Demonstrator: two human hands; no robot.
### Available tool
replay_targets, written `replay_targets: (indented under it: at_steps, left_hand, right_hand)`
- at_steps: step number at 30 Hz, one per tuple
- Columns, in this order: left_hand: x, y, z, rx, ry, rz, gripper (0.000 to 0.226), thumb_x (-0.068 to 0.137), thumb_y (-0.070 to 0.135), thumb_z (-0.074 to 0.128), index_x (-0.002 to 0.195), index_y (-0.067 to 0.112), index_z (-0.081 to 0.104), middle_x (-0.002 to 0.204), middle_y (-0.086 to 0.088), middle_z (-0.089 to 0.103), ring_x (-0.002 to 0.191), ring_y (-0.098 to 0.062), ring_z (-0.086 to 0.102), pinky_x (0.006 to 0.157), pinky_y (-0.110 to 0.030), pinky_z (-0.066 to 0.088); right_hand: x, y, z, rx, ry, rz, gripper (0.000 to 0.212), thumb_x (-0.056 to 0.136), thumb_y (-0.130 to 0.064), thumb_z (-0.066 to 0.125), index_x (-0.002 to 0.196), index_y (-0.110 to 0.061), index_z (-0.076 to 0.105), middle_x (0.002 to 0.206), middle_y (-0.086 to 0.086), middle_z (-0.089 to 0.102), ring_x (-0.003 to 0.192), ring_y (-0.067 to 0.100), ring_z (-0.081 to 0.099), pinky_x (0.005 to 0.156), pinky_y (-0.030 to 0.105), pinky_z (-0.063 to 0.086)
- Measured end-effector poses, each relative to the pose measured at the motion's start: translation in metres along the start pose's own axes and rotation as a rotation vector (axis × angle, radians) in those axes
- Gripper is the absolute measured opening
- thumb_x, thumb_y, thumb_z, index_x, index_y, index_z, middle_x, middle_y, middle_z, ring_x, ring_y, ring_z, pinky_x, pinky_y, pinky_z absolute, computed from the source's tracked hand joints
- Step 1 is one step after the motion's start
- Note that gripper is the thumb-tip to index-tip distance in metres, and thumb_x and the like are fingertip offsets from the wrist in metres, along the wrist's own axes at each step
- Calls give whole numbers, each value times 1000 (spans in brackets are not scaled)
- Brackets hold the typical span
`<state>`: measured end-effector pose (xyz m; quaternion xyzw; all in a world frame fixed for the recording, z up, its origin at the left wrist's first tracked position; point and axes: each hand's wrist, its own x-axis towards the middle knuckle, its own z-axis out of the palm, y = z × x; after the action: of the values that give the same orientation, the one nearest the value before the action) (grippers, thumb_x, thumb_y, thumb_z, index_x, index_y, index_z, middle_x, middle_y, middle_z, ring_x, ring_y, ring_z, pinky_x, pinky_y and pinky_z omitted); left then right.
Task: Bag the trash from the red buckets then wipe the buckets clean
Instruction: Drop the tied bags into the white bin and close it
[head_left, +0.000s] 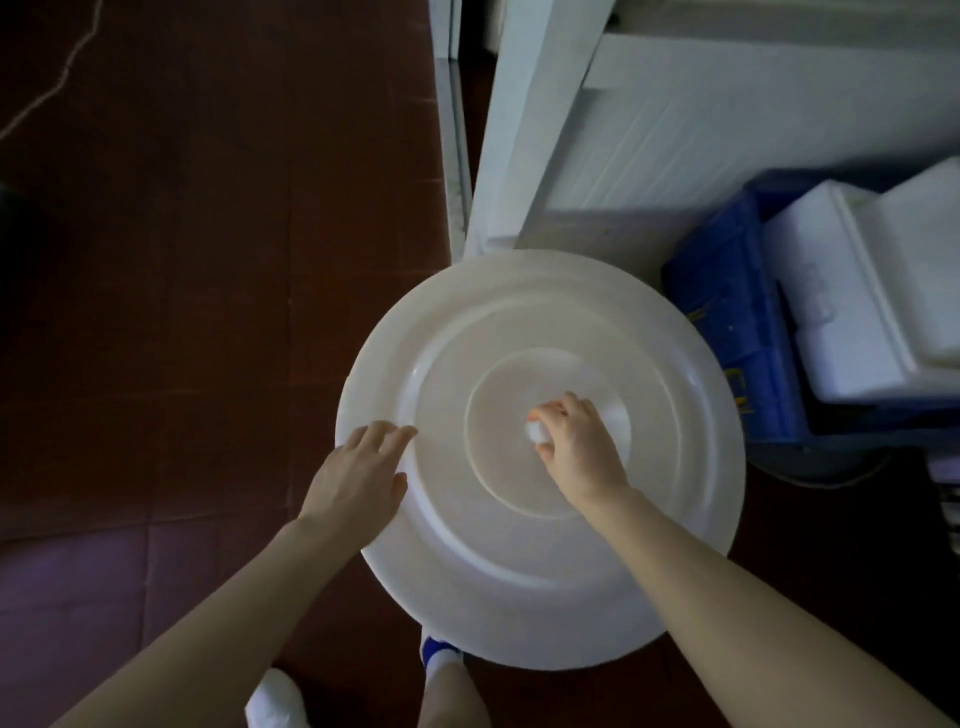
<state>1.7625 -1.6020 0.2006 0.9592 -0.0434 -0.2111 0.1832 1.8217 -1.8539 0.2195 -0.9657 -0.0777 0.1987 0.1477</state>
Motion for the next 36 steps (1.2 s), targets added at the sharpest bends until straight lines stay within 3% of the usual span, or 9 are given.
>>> replay_targets:
  at_steps: [4,10,21,27,31,36]
  left_hand:
    - [18,0,13,23,-37,13,58,92,24,57,147,23,37,148,3,40,135,-19,38,98,-37,46]
    - [28,1,23,86,-62,2,59,92,24,59,147,23,38,144,1,45,133,-21,40,100,-39,43]
    - [24,-4,25,109,-91,-72,63,92,22,58,150,25,33,147,0,41,136,-21,36,94,-39,45]
    - [12,-3,18,62,-72,-116,64,94,26,57,152,25,29,149,-1,39,137,-22,35,96,-38,46]
    - [-17,-7,1,-14,-20,-175,58,95,26,54,149,26,33,142,1,44,127,-21,44,92,-36,47]
    - [-85,-33,-36,-147,54,-291,46,95,28,52,141,28,44,115,4,56,110,-19,53,83,-37,50]
  right_hand:
    - [14,17,11,40,-6,23,32,82,-3,65,112,-11,66,113,14,55,108,34,49,93,41,44]
    - [24,29,24,55,-44,12,32,83,-6,64,113,-12,64,115,13,53,109,32,48,91,41,44]
    - [22,26,38,74,-62,-8,32,85,-9,64,116,-16,63,118,10,52,113,28,47,88,39,46]
    - [14,20,30,20,-69,-44,36,86,-14,64,123,-14,60,123,11,51,114,30,48,96,40,44]
    - [5,-1,8,-70,-43,-120,38,91,-20,61,128,-11,58,131,13,50,119,32,48,100,41,41]
    - [-7,-76,-24,-160,-38,-336,41,93,-21,59,131,-9,54,130,11,52,118,31,49,98,41,43]
